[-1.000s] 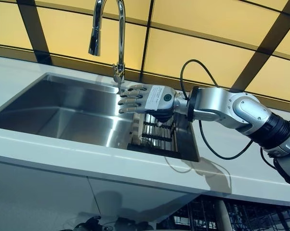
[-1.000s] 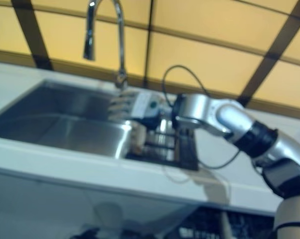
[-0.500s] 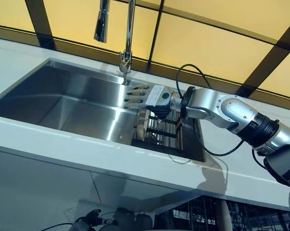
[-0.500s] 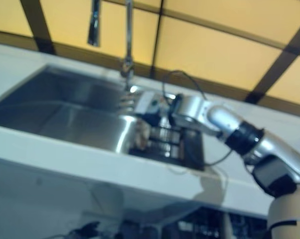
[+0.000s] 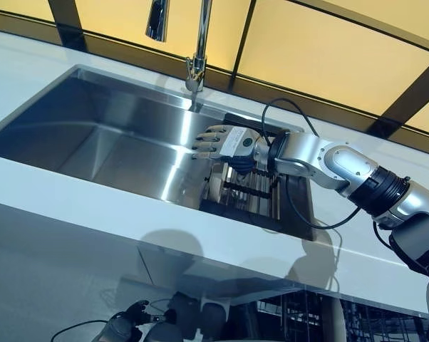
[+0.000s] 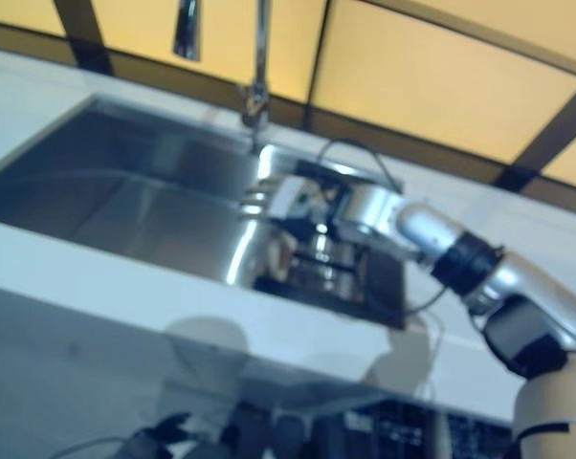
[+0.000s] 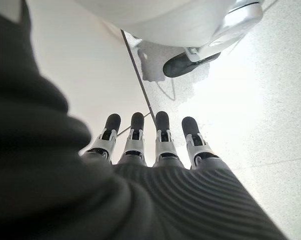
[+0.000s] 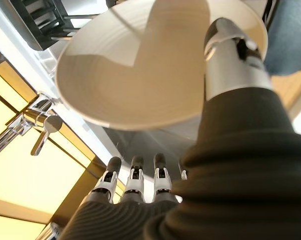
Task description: Take plates into dishwasher
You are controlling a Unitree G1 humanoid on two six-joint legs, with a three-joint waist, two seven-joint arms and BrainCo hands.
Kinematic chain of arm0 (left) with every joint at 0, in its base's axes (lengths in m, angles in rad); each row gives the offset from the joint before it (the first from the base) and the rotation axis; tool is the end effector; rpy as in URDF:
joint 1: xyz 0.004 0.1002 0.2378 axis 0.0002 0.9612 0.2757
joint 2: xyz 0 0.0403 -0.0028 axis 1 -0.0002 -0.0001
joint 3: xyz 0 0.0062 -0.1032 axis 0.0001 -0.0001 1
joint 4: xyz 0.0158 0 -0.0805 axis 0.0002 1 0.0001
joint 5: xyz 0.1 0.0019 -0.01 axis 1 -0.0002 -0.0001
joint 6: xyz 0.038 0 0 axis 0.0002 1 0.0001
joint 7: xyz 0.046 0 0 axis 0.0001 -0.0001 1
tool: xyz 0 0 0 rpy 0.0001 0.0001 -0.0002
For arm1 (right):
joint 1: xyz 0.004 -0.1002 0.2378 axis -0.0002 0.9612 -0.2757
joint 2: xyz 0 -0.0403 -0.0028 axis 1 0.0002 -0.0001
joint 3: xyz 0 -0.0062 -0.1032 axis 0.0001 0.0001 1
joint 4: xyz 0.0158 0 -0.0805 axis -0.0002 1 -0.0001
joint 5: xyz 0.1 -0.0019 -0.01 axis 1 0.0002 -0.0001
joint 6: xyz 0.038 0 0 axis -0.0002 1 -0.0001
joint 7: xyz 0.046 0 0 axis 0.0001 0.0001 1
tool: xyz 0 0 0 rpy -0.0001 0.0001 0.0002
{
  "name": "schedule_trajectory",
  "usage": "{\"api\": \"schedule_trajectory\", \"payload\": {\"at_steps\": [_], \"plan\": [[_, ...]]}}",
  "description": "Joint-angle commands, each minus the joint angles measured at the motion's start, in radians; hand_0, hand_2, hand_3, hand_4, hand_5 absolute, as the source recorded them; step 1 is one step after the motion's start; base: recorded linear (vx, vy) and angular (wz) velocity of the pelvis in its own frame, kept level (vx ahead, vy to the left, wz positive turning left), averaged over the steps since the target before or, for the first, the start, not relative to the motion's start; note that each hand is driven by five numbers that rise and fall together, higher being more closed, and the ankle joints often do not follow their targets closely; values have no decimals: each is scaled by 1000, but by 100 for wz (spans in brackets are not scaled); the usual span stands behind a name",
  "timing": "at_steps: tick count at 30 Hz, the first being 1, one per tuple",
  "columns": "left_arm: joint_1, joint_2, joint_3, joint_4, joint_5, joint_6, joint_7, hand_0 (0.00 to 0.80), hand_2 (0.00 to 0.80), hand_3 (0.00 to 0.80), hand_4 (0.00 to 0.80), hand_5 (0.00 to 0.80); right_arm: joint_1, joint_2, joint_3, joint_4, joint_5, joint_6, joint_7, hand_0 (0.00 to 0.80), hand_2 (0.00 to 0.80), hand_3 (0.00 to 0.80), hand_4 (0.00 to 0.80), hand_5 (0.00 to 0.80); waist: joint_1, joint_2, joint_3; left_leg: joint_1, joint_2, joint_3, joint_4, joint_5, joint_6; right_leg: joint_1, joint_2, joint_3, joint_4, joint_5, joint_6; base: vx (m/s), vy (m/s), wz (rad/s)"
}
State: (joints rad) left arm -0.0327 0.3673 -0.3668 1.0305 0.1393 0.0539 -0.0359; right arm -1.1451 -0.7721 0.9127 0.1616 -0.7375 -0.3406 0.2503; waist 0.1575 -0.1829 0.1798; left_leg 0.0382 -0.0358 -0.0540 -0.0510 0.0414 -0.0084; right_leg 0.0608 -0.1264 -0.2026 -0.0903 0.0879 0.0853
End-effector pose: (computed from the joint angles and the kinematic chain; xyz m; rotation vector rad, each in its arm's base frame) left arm 0.1097 0.2389 -0.0964 0.6414 1.1002 -0.2309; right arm 0.2988 -0.1058 0.2290 -2.0042 -0.8570 0.7875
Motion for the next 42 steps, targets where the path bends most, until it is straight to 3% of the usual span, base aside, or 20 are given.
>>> {"api": "schedule_trajectory", "payload": {"at_steps": [1, 11, 19, 20, 42], "plan": [[-30, 10, -72, 35, -1, -3, 15, 0, 0, 0, 0, 0, -139, -38, 38, 38, -21, 35, -53, 0, 0, 0, 0, 0, 35, 36, 19, -1, 21, 40, 3, -61, -8, 14, 77, -26, 38, -76, -12, 0, 0, 0], [-51, 25, -78, 17, -12, -1, 21, 0, 0, 0, 0, 0, -168, -38, 49, 52, -55, 59, -58, 0, 0, 0, 0, 0, 43, 28, 47, -27, 22, 27, 1, -50, -8, -8, 81, -28, 41, -70, -12, -30, -16, 2], [-65, 32, -82, 5, -26, 1, 28, 0, 0, 0, 0, 0, -184, -45, 59, 65, -69, 49, -59, 678, 678, 678, 678, 678, 44, 25, 61, -46, 21, 18, -7, -41, -9, -27, 83, -28, 42, -66, -13, -30, -4, 2], [-67, 31, -81, 6, -27, -1, 29, 0, 0, 0, 0, 0, -186, -47, 62, 65, -70, 48, -59, 800, 800, 800, 800, 800, 44, 25, 62, -48, 21, 18, -8, -39, -9, -30, 83, -28, 42, -65, -13, -43, -1, 1], [-63, 36, -75, -15, -27, 1, 31, 0, 0, 0, 0, 0, -193, -93, 66, 98, -86, -11, -32, 800, 800, 800, 800, 800, 35, 22, 53, -50, 22, 22, -20, -33, -11, -36, 84, -25, 38, -62, -12, -5, 0, 0]]}}
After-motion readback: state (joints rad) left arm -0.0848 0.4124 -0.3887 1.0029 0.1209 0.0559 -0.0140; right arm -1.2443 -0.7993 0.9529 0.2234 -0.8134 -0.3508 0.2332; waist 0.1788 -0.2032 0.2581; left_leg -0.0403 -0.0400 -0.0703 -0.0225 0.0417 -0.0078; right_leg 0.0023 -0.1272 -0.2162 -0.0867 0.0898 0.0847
